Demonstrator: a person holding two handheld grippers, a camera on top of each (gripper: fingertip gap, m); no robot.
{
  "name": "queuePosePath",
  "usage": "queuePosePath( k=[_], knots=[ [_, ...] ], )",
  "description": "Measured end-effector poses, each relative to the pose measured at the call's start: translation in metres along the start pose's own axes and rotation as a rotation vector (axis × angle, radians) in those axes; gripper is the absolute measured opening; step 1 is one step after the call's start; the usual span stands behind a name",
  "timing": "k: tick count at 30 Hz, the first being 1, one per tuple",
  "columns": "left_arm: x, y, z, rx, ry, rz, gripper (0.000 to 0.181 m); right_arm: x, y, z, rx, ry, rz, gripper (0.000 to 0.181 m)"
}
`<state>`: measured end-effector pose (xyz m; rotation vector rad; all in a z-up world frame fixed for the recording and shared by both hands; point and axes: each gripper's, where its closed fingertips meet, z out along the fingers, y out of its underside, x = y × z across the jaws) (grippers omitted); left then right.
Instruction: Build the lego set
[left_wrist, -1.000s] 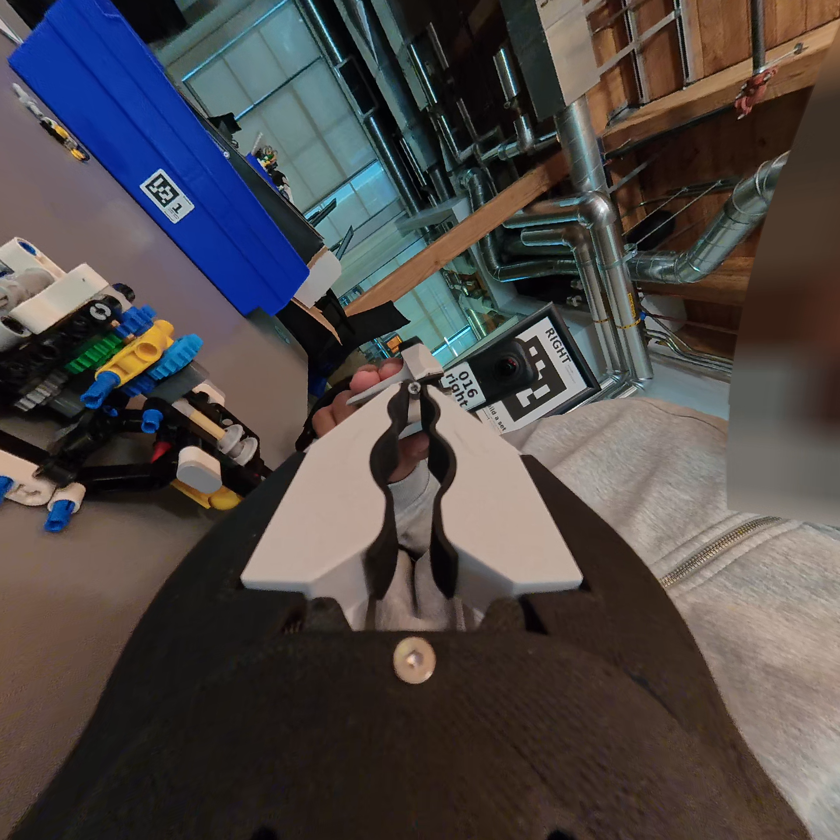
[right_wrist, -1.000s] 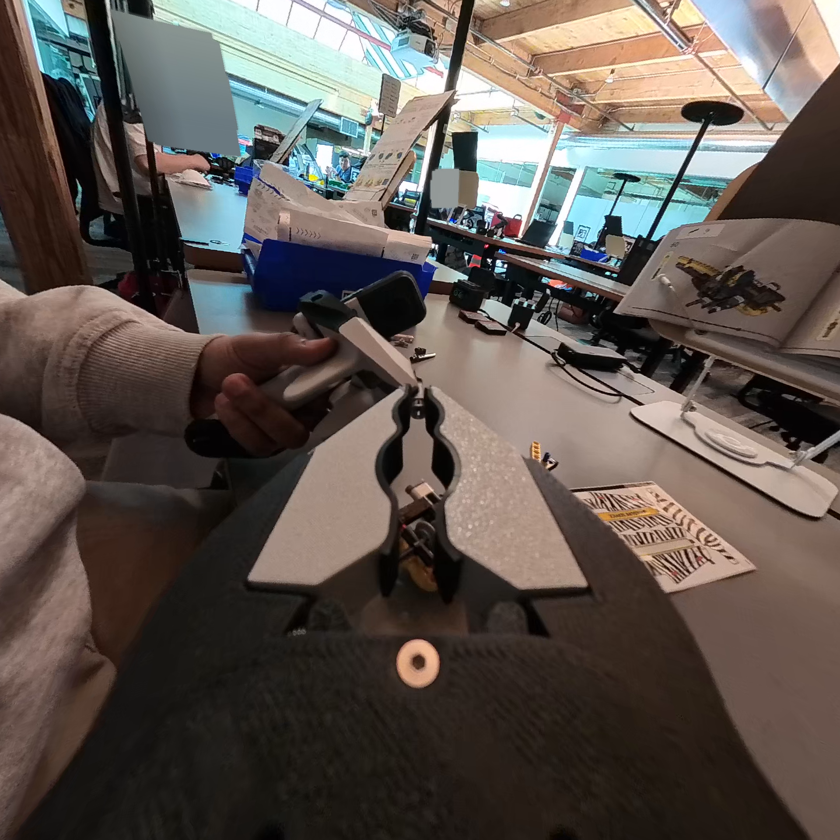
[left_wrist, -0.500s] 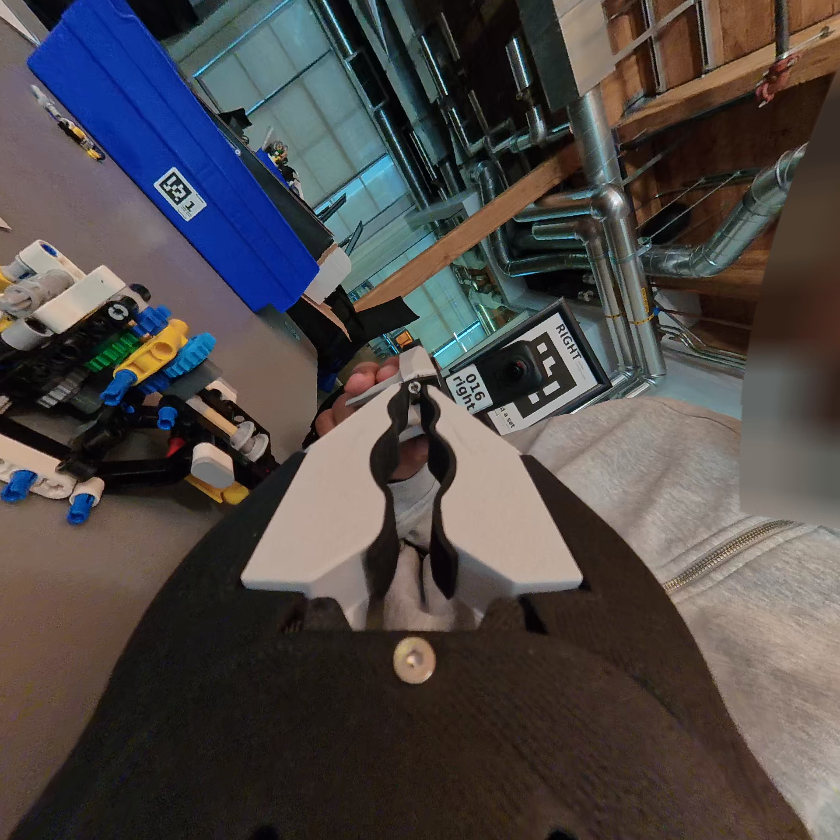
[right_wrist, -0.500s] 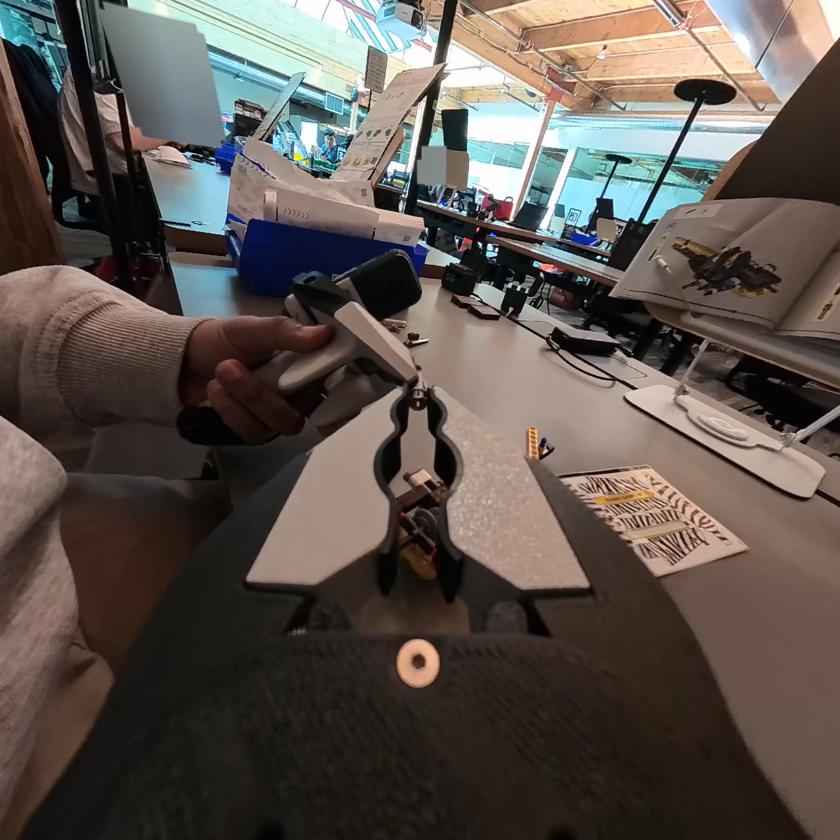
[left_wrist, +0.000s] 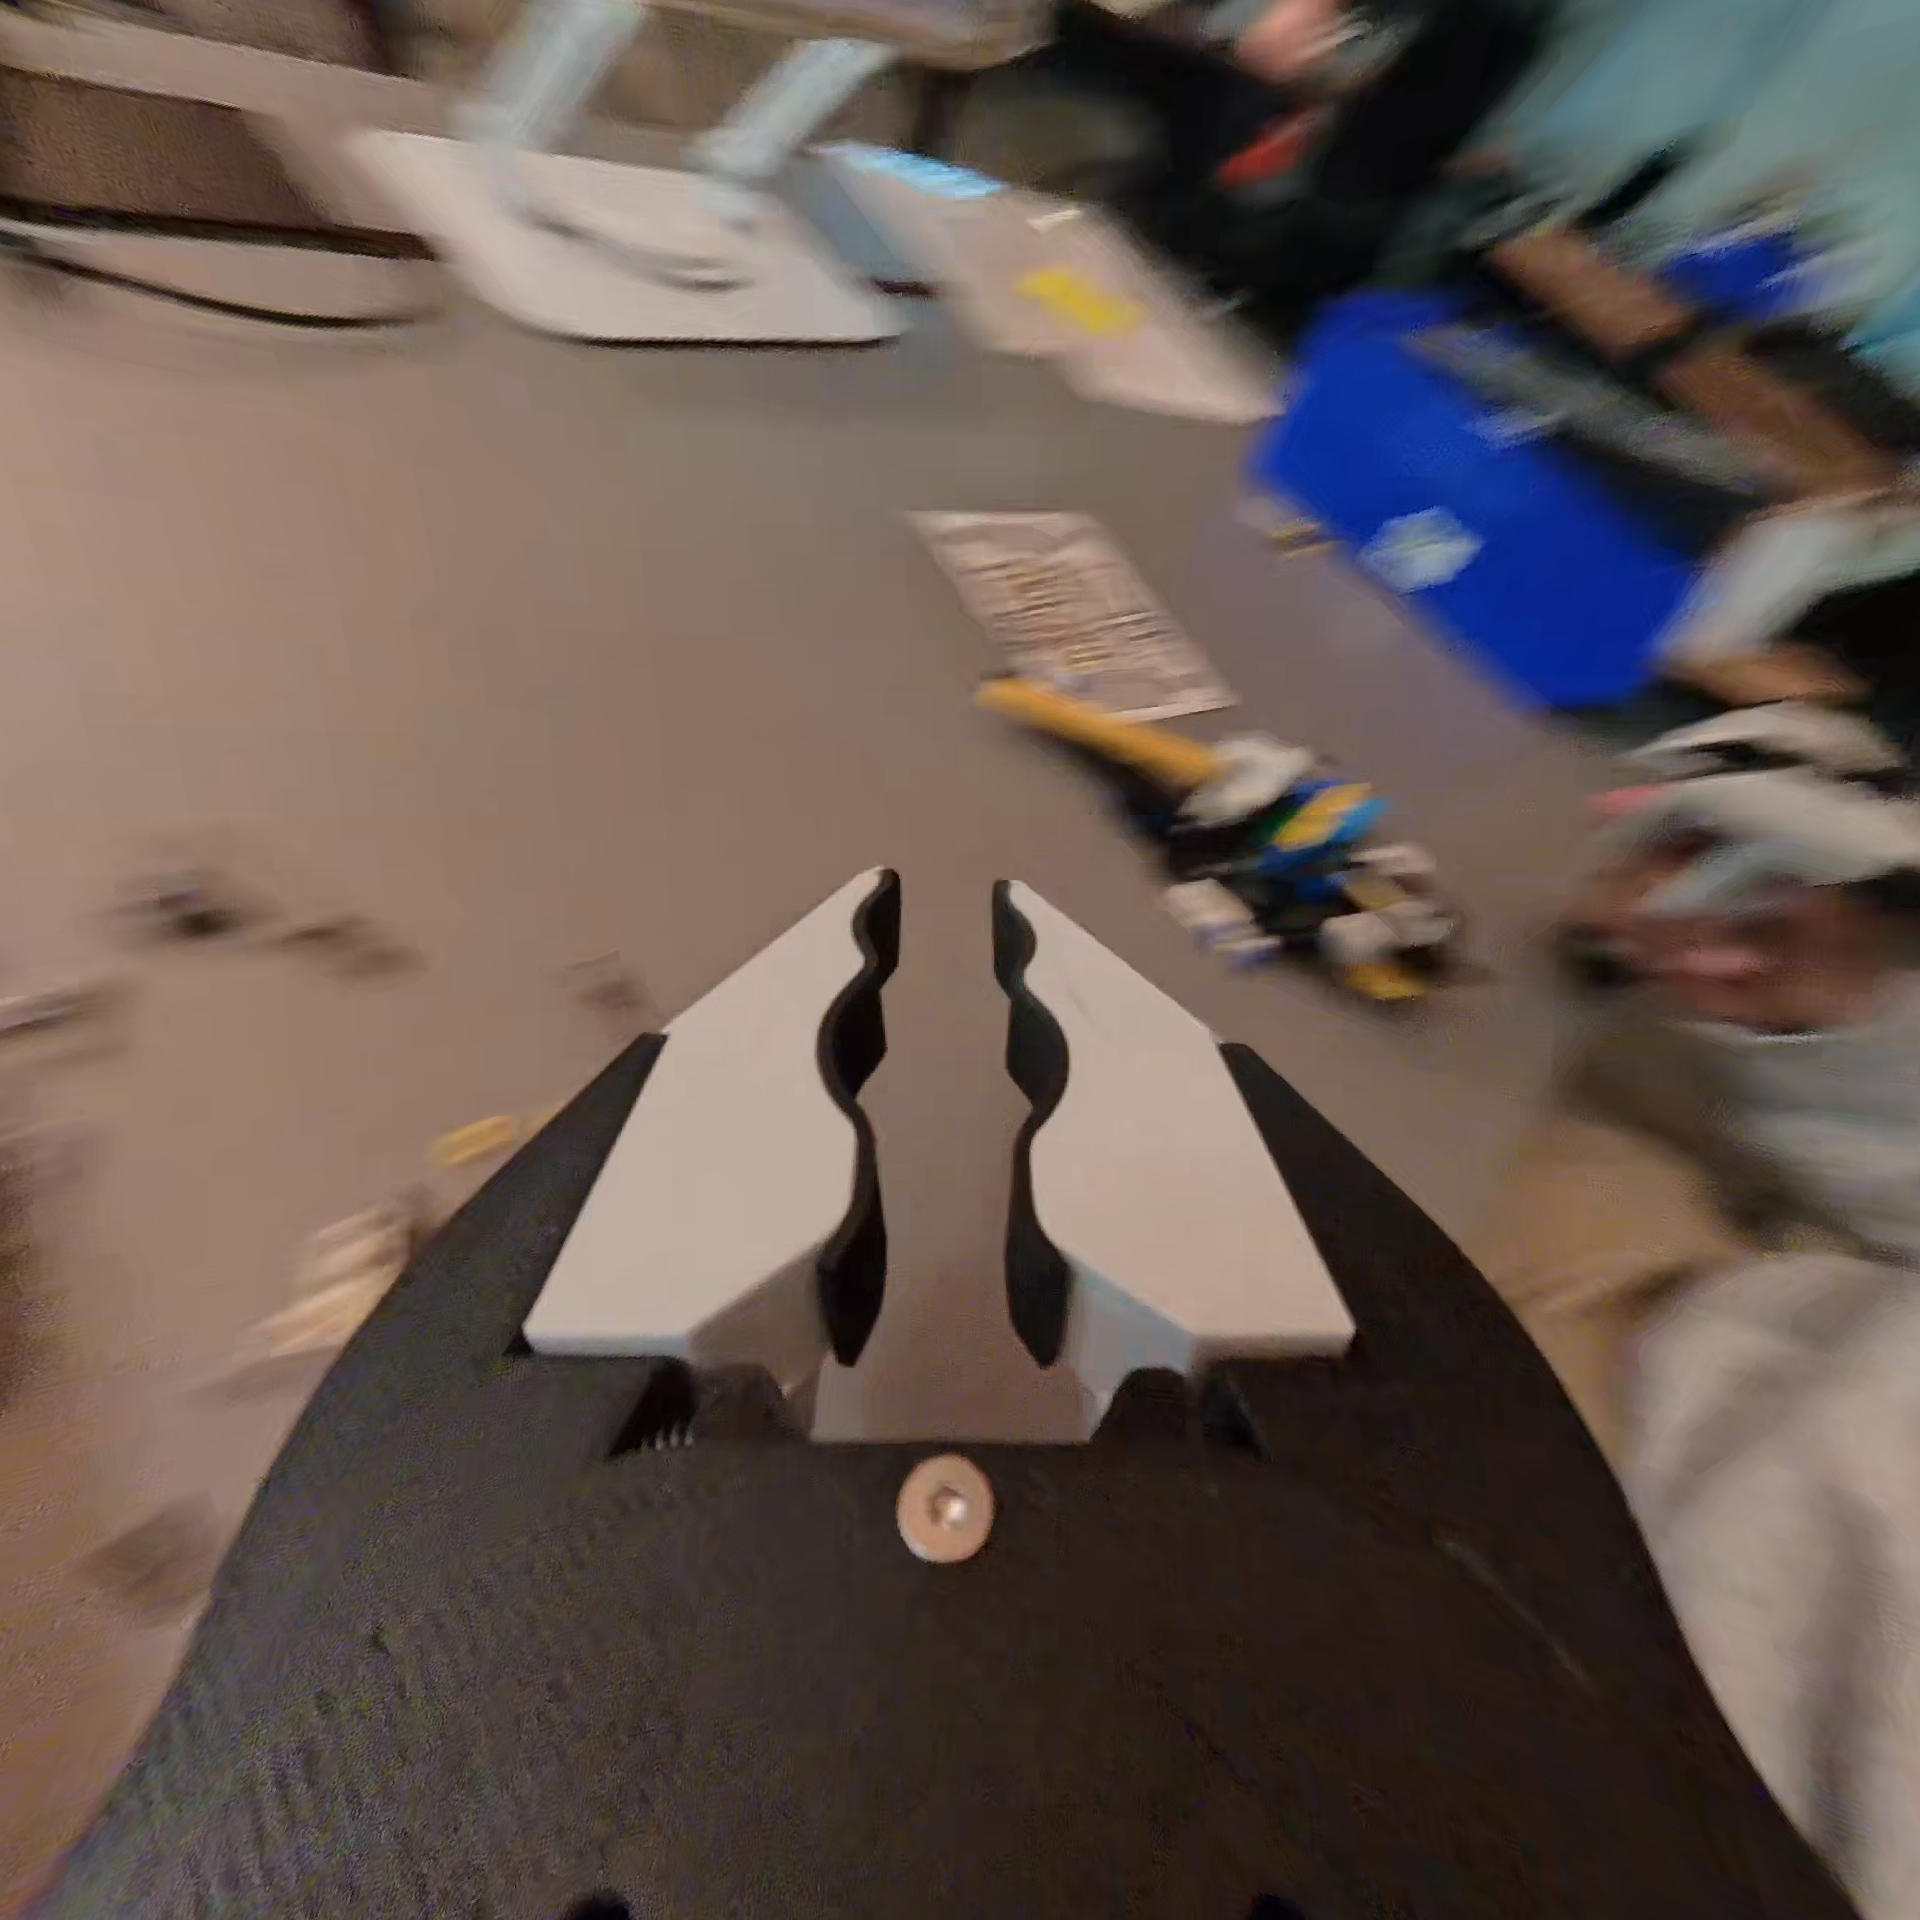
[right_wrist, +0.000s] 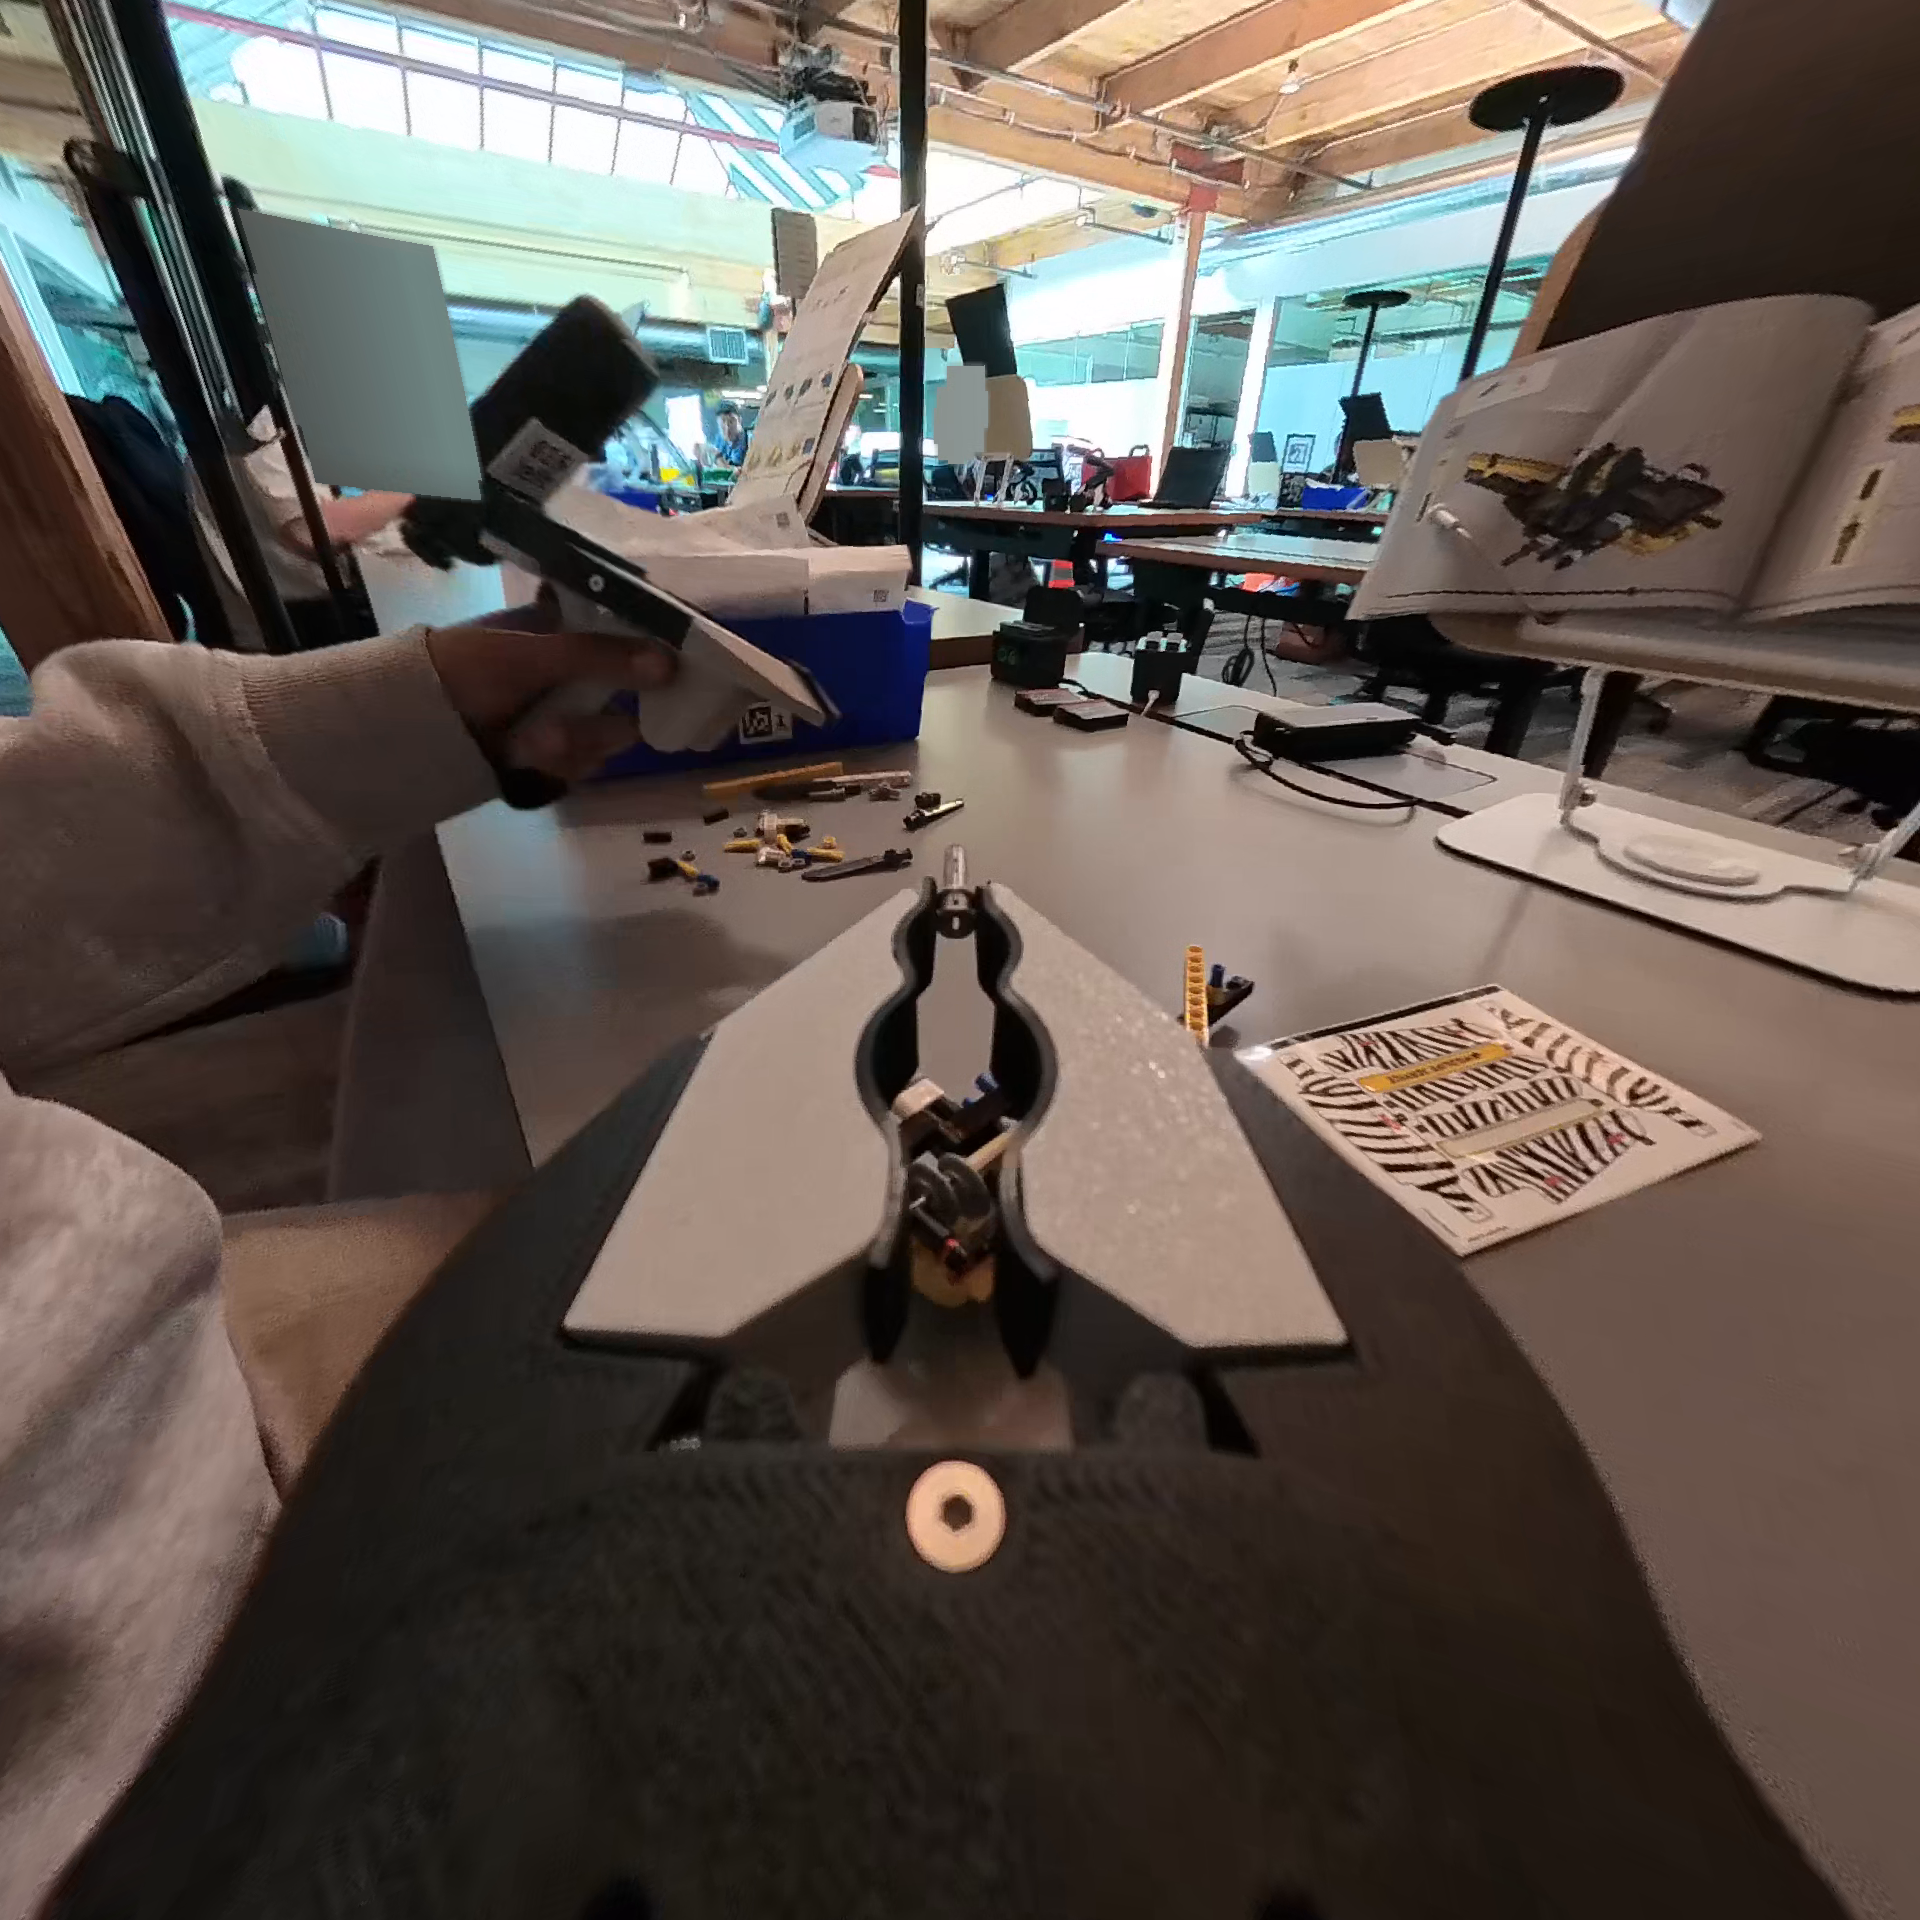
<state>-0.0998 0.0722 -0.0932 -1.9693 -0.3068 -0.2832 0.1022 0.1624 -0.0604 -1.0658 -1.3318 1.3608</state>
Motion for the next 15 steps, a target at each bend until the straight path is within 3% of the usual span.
queuePosePath(
  k=[3, 7, 11, 15],
  knots=[
    [-0.061, 0.023, -0.033, -0.19, -0.261, 0.086, 0.013, 0.004, 0.004, 0.001, -0.009, 0.012, 0.013, 0.005],
    [-0.099, 0.071, -0.042, -0.472, -0.39, 0.238, 0.007, 0.005, 0.006, 0.002, -0.011, 0.015, 0.021, 0.005],
    [-0.094, 0.067, -0.024, -0.41, -0.305, 0.234, 0.009, 0.004, 0.007, 0.003, -0.013, 0.014, 0.016, 0.005],
    [-0.094, 0.071, -0.016, -0.442, -0.276, 0.251, 0.011, 0.003, 0.009, 0.004, -0.017, 0.008, 0.029, 0.005]
  ],
)
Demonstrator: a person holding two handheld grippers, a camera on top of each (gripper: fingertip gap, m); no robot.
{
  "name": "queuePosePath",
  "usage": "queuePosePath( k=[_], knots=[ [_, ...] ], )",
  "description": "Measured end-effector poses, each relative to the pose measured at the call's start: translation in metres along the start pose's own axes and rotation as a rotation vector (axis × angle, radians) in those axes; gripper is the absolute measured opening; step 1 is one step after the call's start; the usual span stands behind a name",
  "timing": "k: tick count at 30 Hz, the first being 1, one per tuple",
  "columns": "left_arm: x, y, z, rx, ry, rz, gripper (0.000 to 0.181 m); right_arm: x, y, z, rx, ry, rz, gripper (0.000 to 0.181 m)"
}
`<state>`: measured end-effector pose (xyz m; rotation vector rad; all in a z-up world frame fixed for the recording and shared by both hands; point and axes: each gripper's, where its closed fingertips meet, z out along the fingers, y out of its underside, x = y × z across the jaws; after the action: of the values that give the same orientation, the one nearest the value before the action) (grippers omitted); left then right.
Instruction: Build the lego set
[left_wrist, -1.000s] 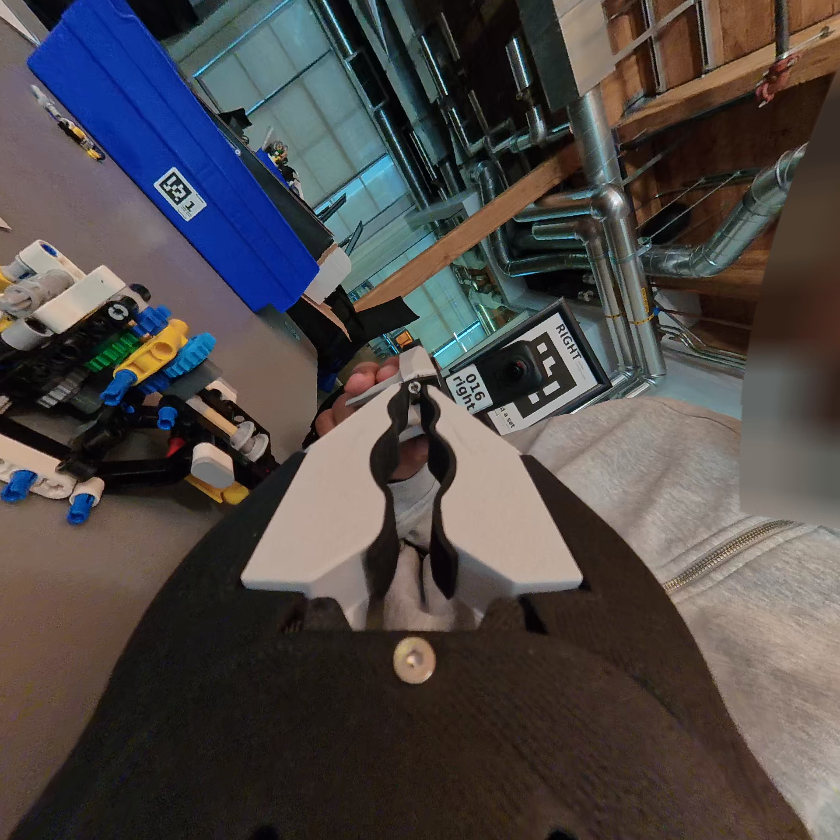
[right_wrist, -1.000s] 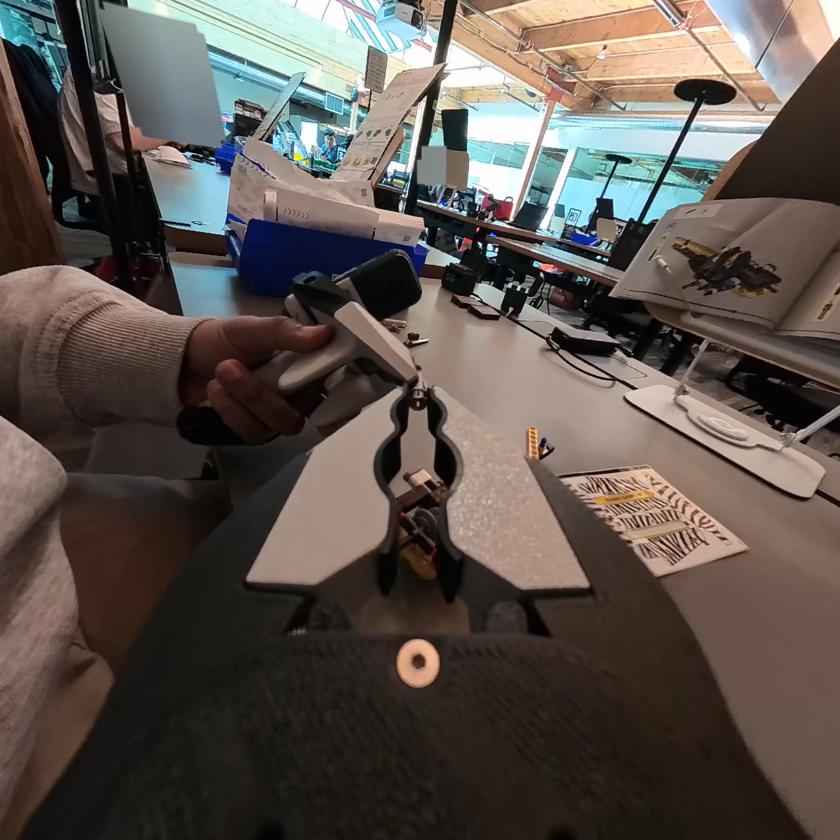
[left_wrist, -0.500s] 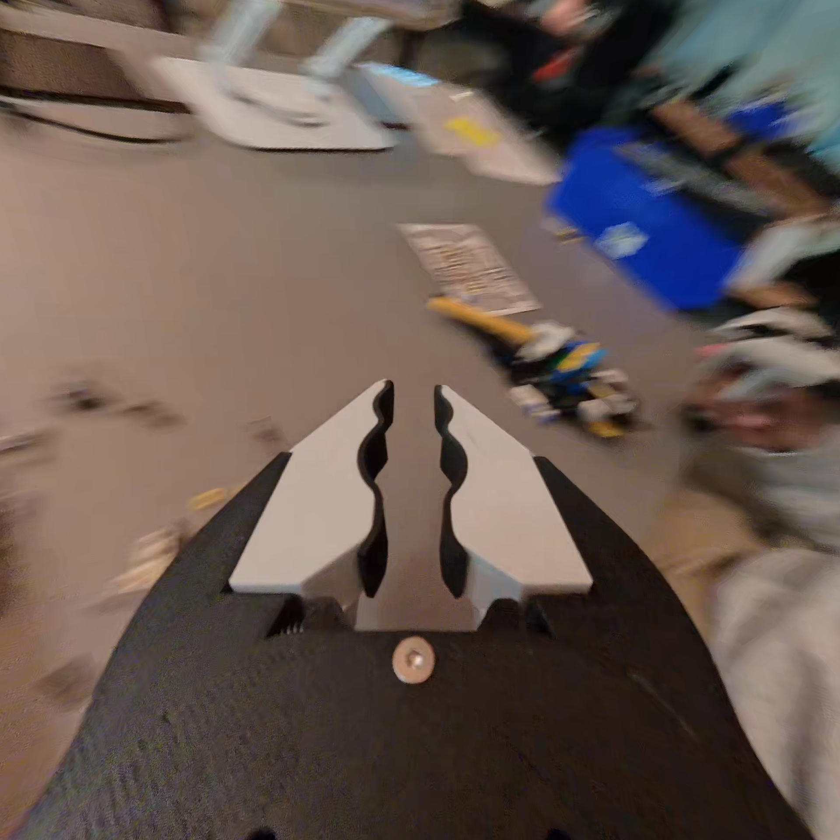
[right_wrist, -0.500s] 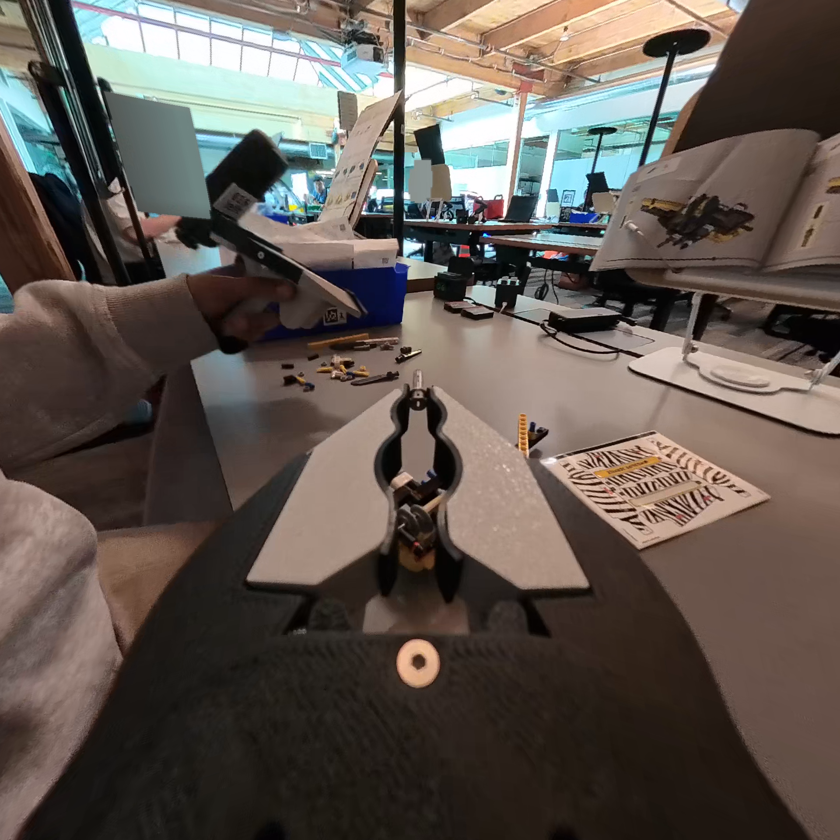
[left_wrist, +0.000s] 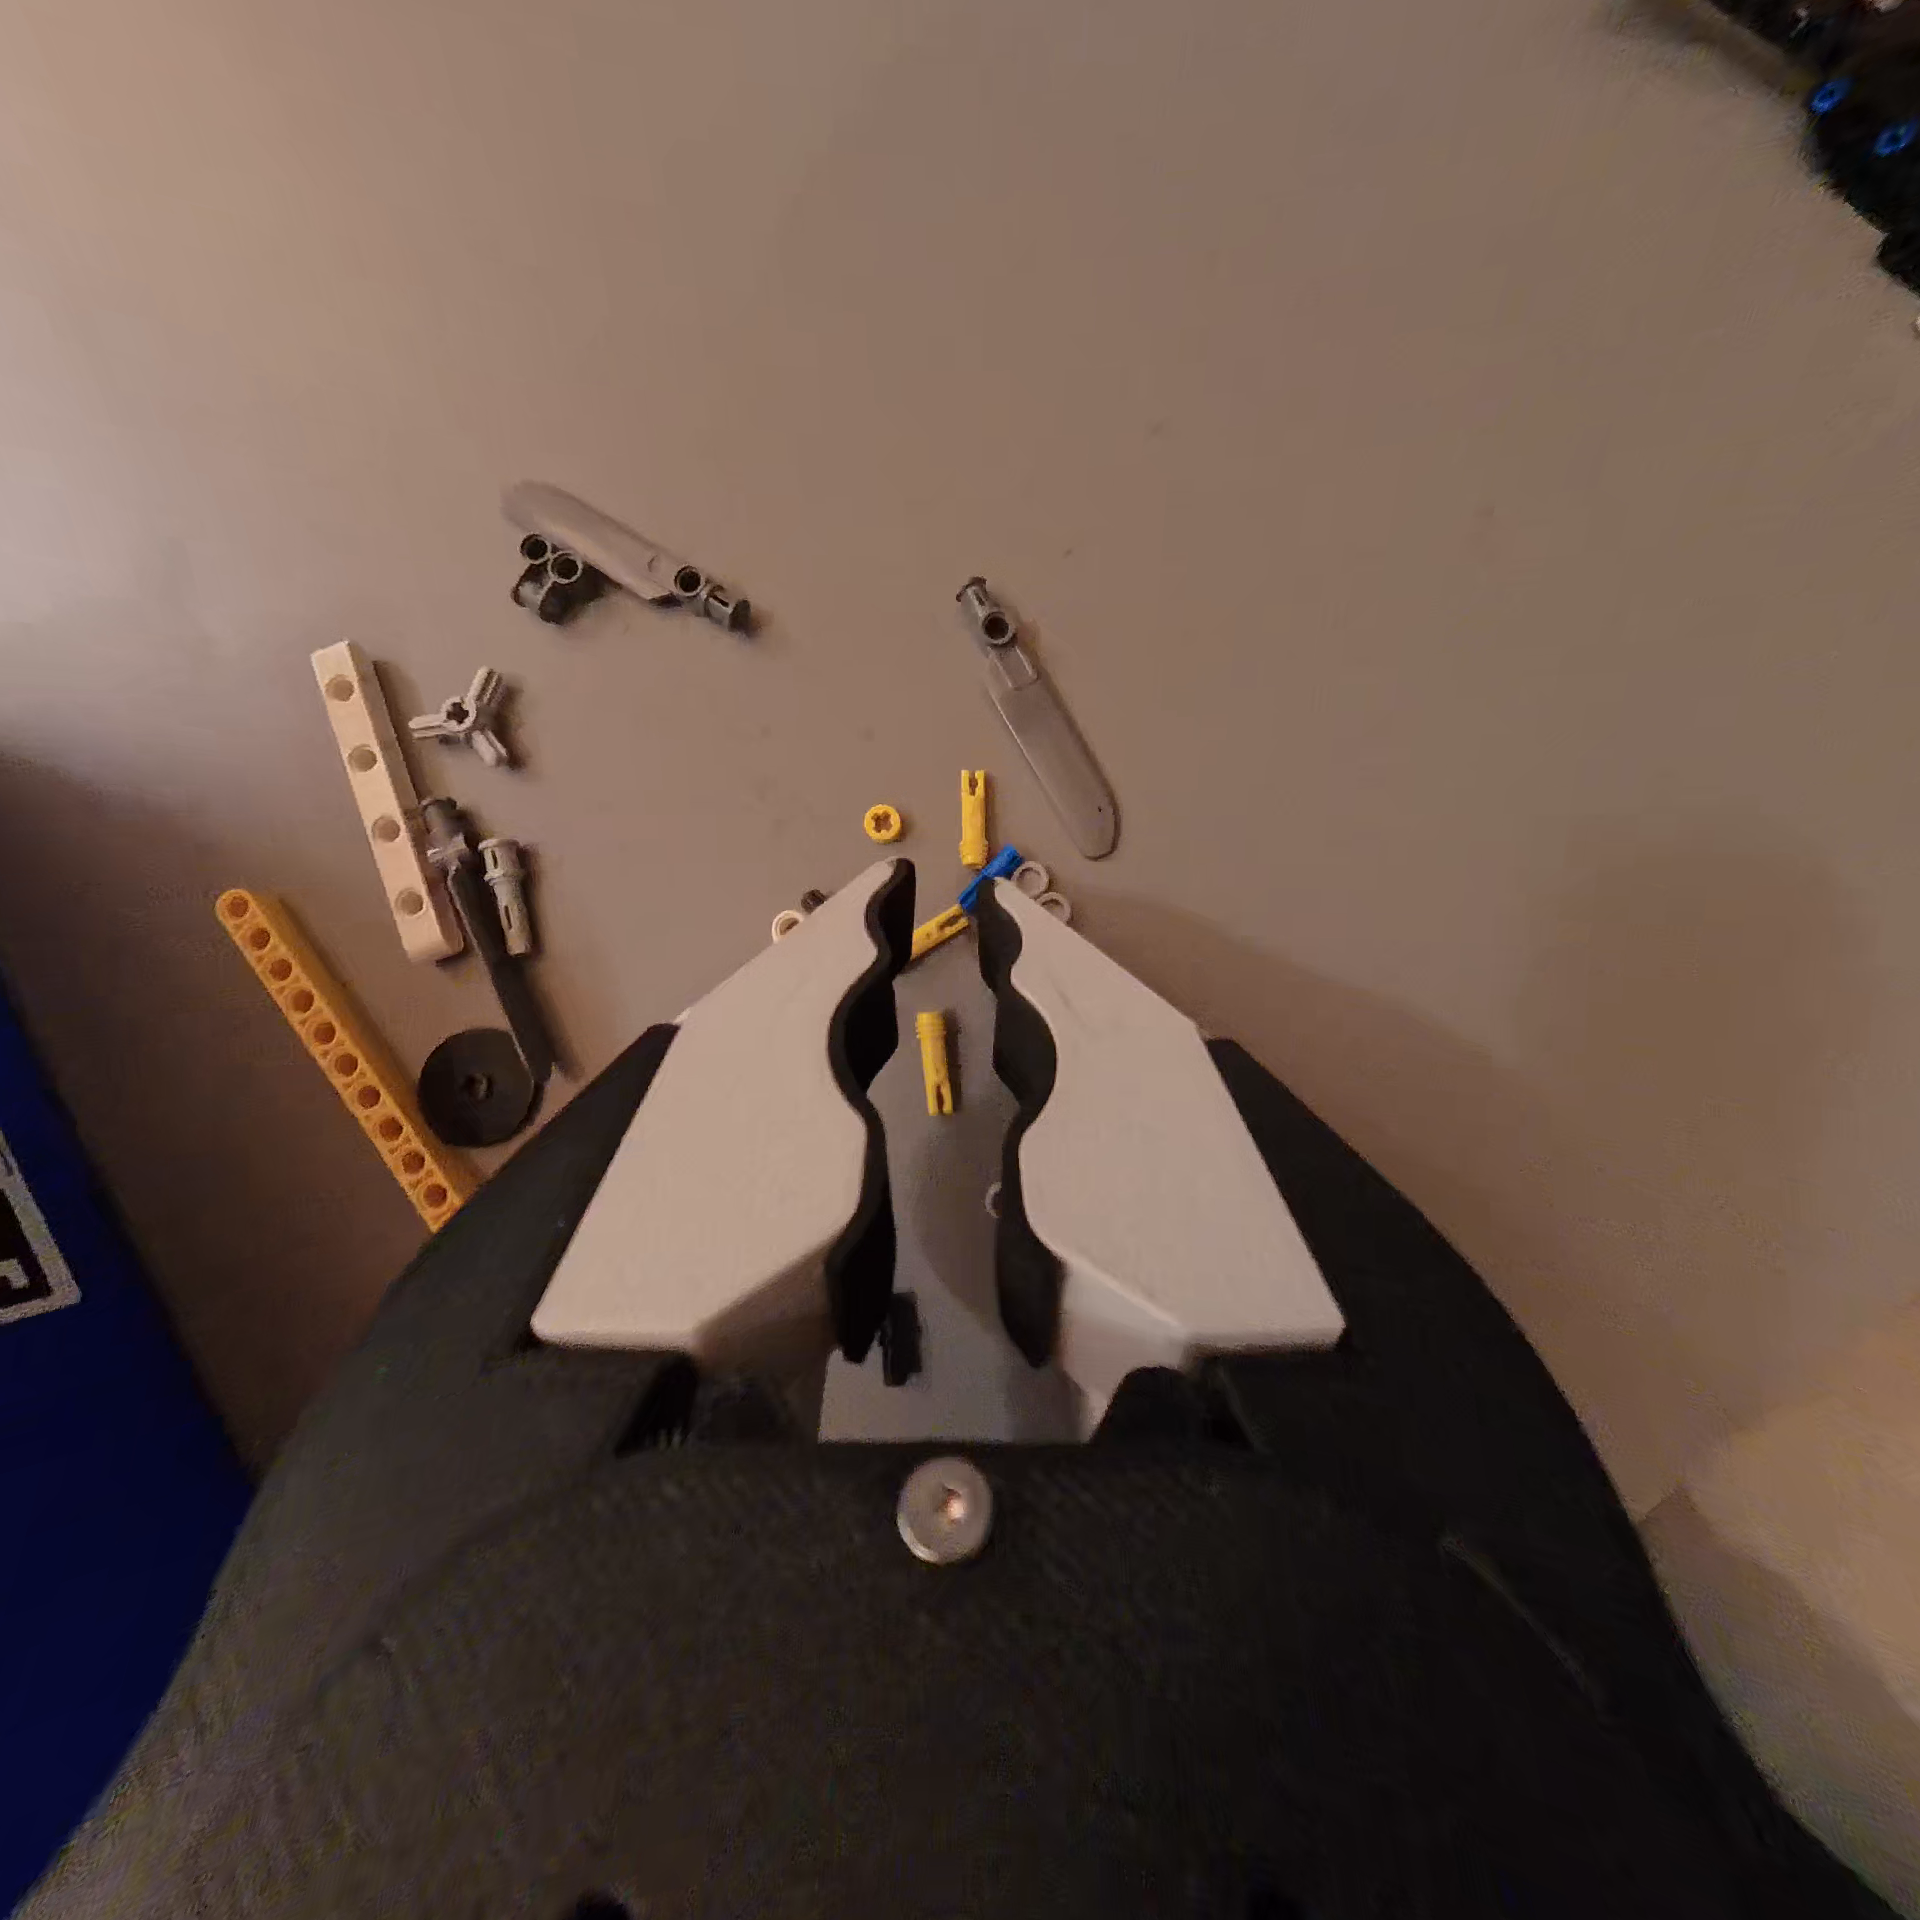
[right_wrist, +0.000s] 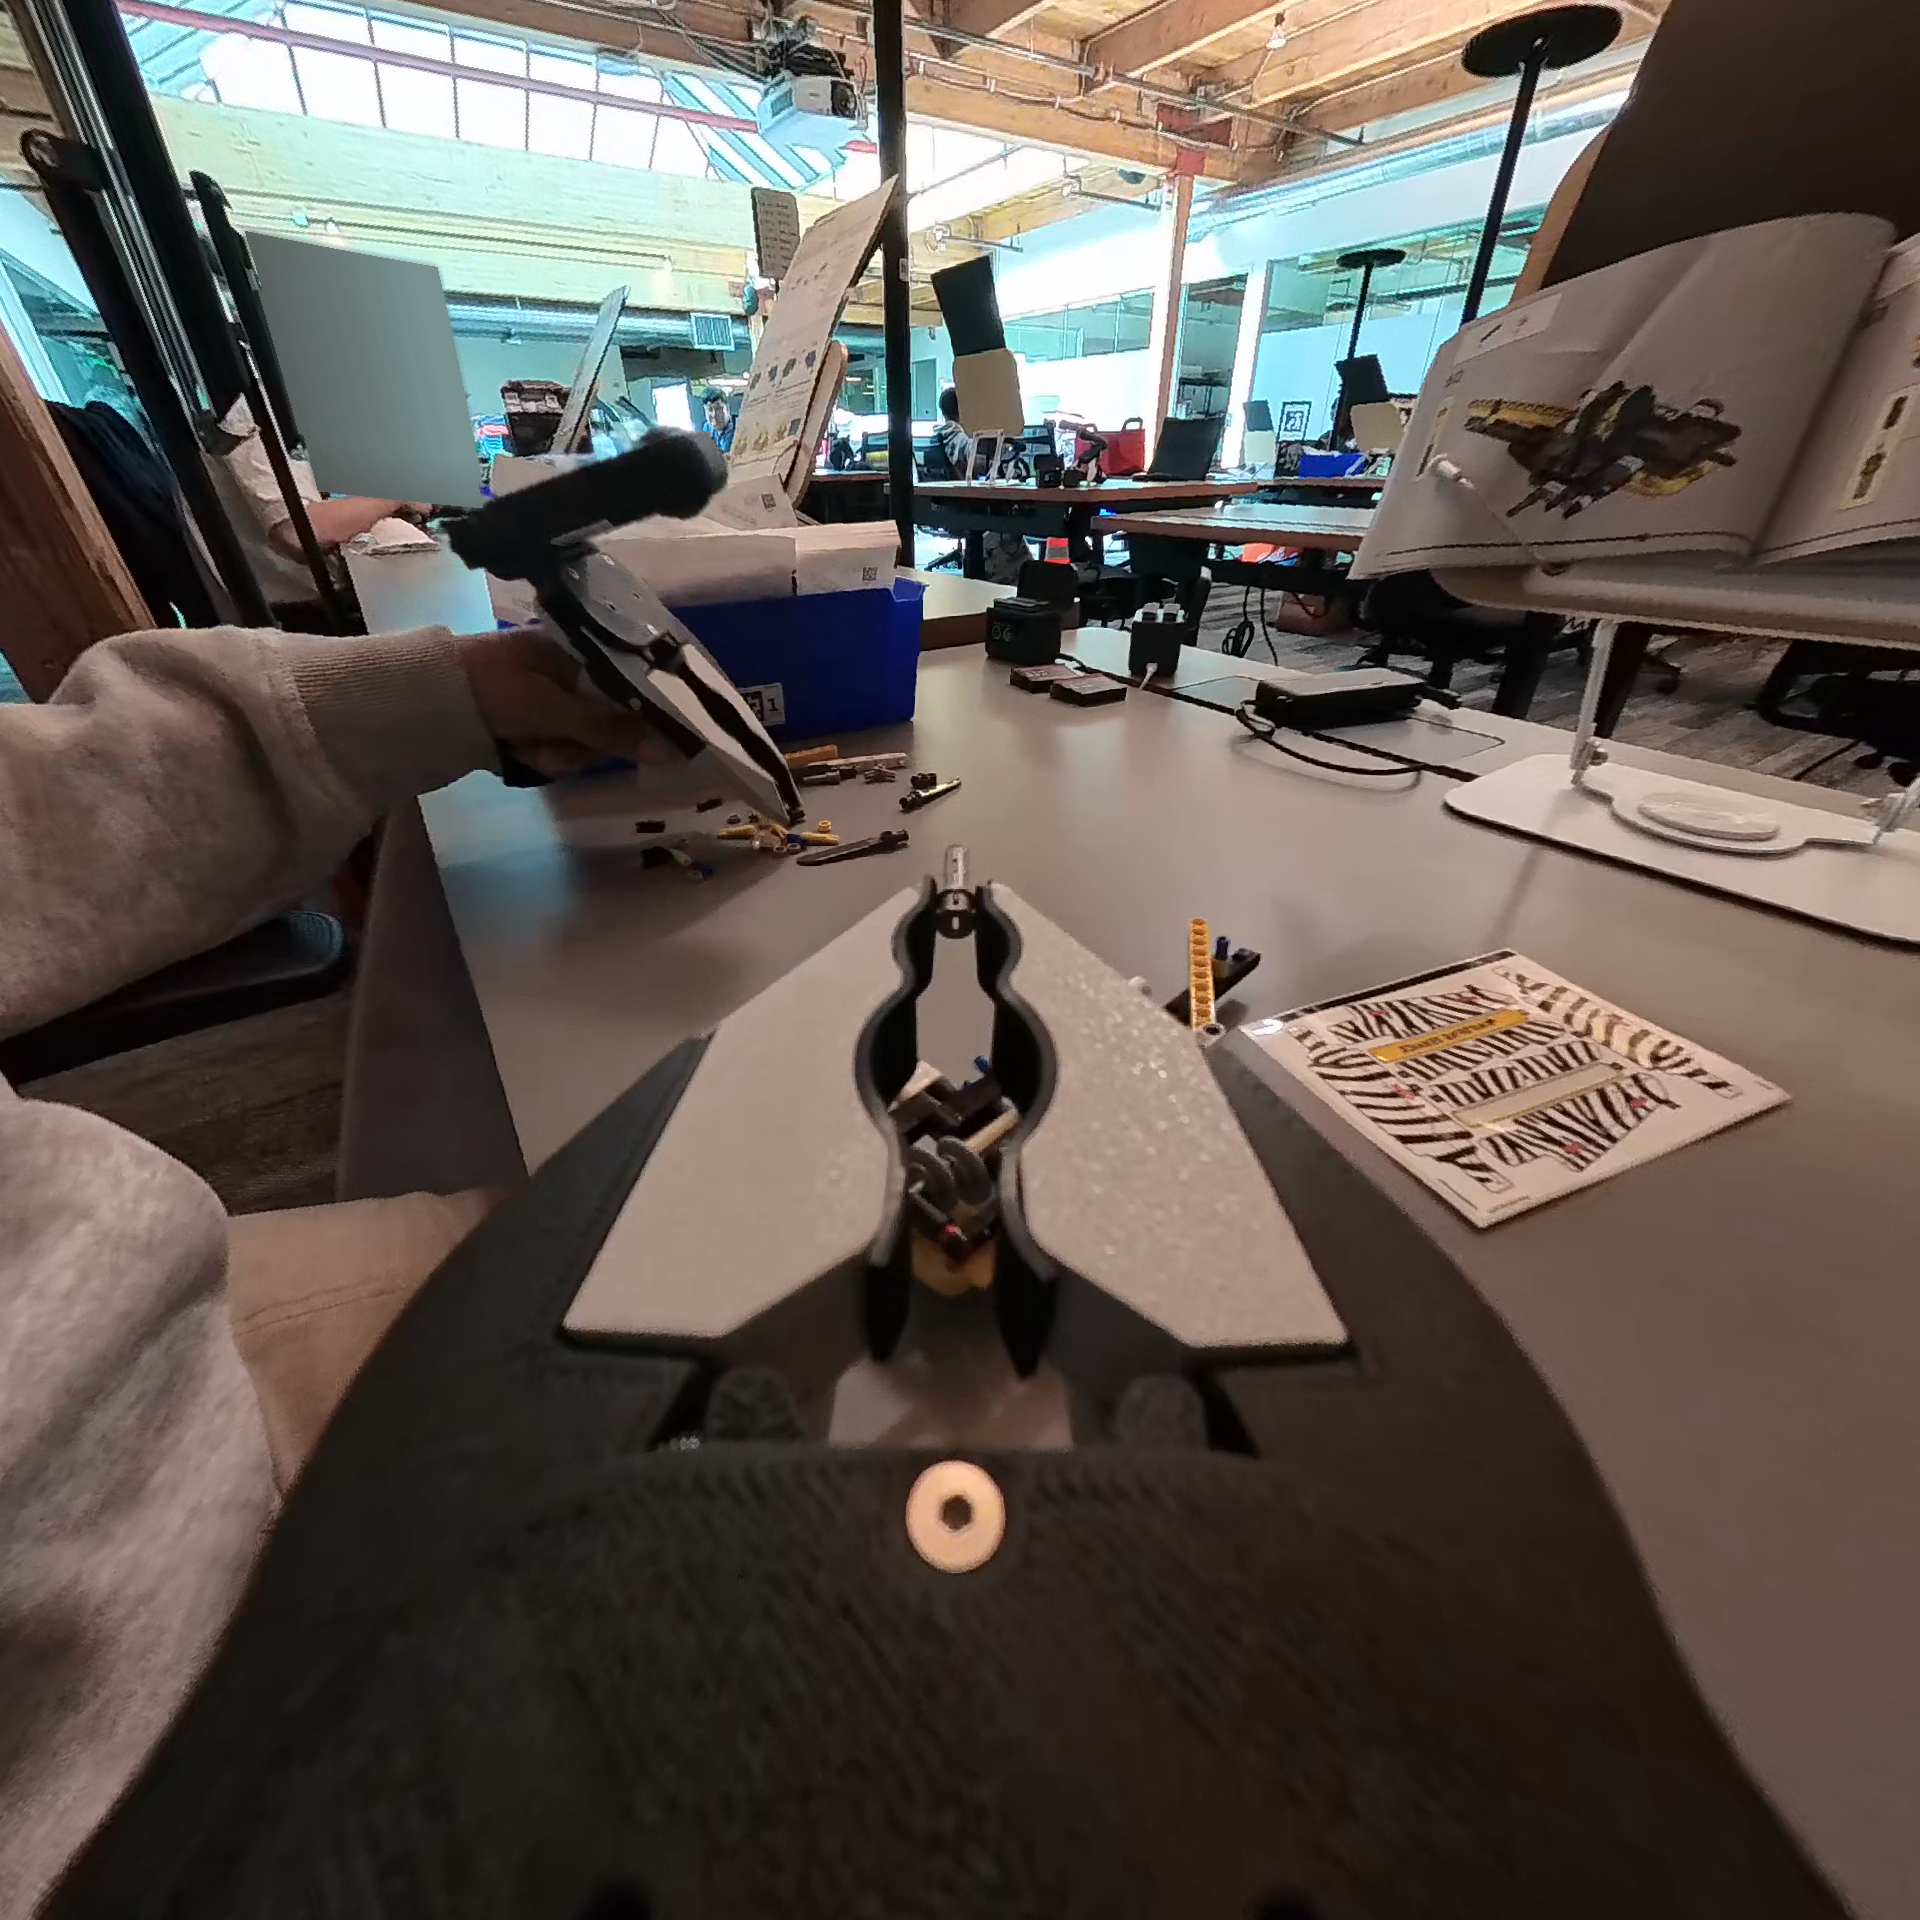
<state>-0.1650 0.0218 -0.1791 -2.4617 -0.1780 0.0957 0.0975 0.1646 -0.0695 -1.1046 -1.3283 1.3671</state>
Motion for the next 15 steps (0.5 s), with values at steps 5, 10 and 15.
queuePosePath(
  k=[5, 10, 15],
  knots=[
    [0.01, 0.006, 0.011, -0.042, 0.038, 0.02, 0.01, -0.007, -0.018, -0.005, 0.116, -0.085, 0.126, 0.005],
    [0.013, 0.004, 0.012, -0.037, 0.038, 0.025, 0.007, -0.008, -0.061, -0.032, 0.421, -0.368, 0.561, 0.004],
    [0.016, 0.003, 0.013, -0.023, 0.042, 0.029, 0.006, 0.015, -0.083, -0.064, 0.672, -0.509, 0.8, 0.004]
  ],
)
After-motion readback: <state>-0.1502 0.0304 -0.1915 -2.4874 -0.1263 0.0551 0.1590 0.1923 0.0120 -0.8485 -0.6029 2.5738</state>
